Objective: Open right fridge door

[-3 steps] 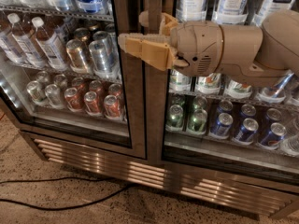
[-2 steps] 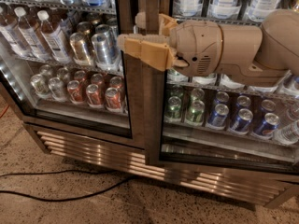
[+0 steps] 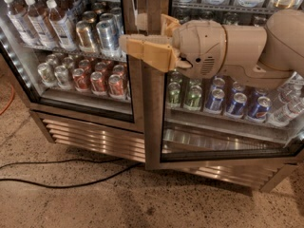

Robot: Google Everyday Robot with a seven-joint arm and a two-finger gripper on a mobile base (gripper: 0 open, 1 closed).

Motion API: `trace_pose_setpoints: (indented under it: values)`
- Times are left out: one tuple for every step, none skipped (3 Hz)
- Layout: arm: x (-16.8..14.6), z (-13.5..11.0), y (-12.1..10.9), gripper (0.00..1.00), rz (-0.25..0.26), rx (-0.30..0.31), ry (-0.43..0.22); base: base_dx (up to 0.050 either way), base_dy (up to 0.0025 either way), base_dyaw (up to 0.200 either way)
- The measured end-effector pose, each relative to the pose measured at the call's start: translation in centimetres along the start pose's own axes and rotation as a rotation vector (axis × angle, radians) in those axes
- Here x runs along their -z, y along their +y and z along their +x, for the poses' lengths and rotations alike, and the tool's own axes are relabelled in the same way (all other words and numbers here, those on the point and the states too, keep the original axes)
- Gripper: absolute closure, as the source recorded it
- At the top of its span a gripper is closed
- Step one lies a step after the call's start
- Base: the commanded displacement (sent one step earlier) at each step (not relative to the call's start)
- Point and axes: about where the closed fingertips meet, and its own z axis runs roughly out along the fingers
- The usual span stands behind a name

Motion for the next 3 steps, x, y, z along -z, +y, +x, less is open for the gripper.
trace_pose_setpoints:
  values:
    - [0.00, 0.00, 0.00, 1.00, 0.000, 0.000, 0.000, -0.050, -0.00002, 0.000]
    - [0.00, 0.00, 0.00, 1.00, 0.000, 0.000, 0.000, -0.050, -0.00011, 0.001]
    - [0.00, 0.00, 0.00, 1.00, 0.000, 0.000, 0.000, -0.050, 0.00001, 0.000]
